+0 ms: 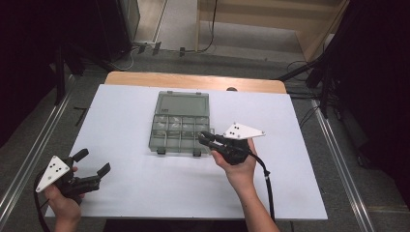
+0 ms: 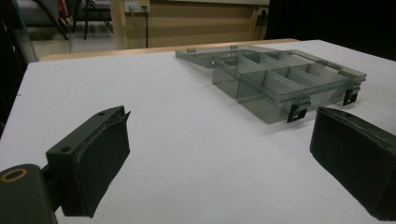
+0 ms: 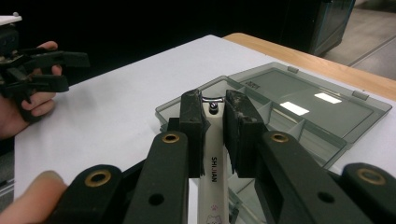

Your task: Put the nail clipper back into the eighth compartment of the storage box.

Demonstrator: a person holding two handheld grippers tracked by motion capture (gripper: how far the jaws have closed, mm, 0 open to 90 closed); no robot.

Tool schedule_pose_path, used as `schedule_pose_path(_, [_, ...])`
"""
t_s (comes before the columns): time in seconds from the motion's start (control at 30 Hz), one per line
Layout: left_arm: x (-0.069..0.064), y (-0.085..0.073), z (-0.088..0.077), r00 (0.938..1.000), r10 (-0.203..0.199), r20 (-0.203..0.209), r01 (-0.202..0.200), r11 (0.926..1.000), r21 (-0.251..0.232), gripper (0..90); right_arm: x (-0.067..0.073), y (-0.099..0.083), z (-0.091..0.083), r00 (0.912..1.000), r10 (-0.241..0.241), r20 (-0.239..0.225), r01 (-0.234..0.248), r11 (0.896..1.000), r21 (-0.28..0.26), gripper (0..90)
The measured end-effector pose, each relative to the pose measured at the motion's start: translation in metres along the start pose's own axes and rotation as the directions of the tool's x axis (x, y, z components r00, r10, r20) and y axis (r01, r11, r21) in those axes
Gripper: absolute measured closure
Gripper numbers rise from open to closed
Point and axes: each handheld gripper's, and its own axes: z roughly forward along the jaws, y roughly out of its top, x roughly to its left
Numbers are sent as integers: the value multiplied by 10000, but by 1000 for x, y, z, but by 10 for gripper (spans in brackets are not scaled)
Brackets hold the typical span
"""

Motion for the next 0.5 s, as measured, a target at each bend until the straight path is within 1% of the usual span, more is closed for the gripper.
schedule_pose_path(0.3, [0,0,0,10000,-46,6,46,10000,1,45,-7,3,10,9996,163,212,-161,9998,-100,797])
schedule_pose_path(0.5, [0,0,0,10000,-48,7,48,10000,1,45,-12,2,20,9991,236,344,-235,9997,-29,797])
